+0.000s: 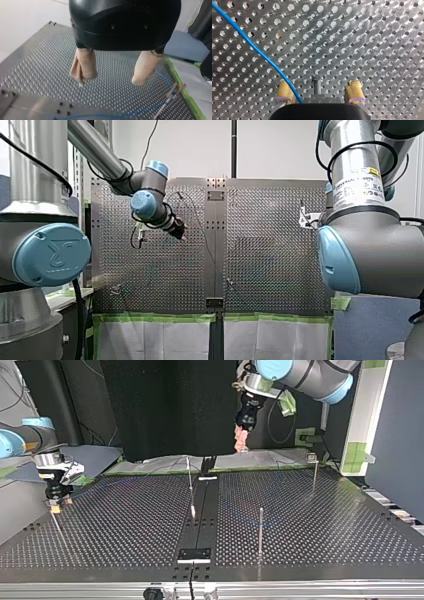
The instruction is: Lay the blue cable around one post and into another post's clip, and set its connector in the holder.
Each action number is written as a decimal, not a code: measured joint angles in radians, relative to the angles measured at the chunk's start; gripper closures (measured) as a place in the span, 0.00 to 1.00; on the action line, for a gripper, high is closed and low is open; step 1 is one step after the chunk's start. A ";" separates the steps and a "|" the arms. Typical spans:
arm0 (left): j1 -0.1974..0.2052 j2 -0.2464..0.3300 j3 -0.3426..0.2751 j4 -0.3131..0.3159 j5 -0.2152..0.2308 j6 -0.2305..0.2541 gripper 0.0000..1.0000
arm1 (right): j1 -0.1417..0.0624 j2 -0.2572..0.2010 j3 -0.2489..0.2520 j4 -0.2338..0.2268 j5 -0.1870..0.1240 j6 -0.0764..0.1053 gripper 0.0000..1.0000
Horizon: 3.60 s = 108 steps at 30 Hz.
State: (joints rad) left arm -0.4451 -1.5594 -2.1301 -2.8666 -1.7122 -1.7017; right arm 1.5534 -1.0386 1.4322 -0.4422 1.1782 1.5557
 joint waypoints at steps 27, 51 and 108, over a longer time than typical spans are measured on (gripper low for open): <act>0.015 -0.021 -0.269 0.270 -0.062 -0.158 0.00 | 0.001 0.000 0.000 0.002 0.000 0.000 0.01; 0.037 -0.110 -0.310 0.521 -0.084 -0.133 0.00 | 0.003 0.000 0.000 0.000 0.000 0.000 0.01; 0.070 -0.110 -0.295 0.921 -0.081 -0.083 0.00 | 0.016 -0.002 -0.008 0.006 0.006 -0.002 0.01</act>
State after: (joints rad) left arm -0.3750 -1.6699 -2.4249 -1.9452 -1.7936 -1.7846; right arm 1.5698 -1.0401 1.4245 -0.4358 1.1839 1.5542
